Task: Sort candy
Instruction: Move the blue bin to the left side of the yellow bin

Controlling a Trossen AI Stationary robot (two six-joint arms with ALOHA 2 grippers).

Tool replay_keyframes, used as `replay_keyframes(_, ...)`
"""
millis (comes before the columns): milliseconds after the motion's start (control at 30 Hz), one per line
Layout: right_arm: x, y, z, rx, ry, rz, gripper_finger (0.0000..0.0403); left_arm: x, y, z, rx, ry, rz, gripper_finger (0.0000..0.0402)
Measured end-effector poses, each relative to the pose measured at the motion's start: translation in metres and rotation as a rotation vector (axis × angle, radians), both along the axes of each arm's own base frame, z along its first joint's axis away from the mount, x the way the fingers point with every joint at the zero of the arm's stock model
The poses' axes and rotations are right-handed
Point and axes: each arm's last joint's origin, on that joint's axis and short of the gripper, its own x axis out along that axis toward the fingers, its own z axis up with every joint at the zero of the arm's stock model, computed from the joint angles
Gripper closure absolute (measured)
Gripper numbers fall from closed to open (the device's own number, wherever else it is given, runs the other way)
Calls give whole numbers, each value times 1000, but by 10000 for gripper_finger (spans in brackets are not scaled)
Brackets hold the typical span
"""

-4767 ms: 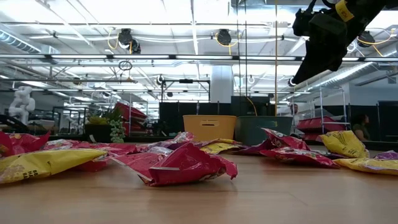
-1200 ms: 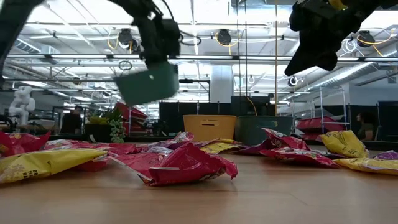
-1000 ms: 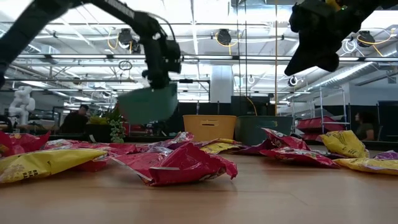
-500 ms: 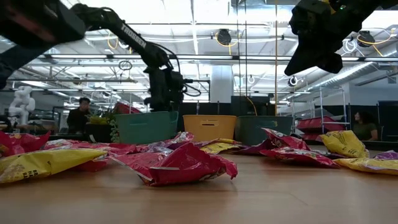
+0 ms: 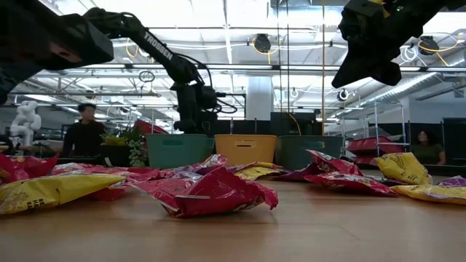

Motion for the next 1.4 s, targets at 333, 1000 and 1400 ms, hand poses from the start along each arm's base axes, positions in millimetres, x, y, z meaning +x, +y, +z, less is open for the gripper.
replay_keyframes(333, -1, 0, 0, -2, 7, -1, 401, 5, -5, 0, 24, 46, 42, 357)
replay_keyframes(1000, 0, 0, -1, 19, 0, -15, 401, 9, -4, 19, 46, 28, 80, 356)
replay_keyframes(1400, 0, 0, -1, 20, 0, -15, 401, 9, -5, 18, 39, 35, 80, 356)
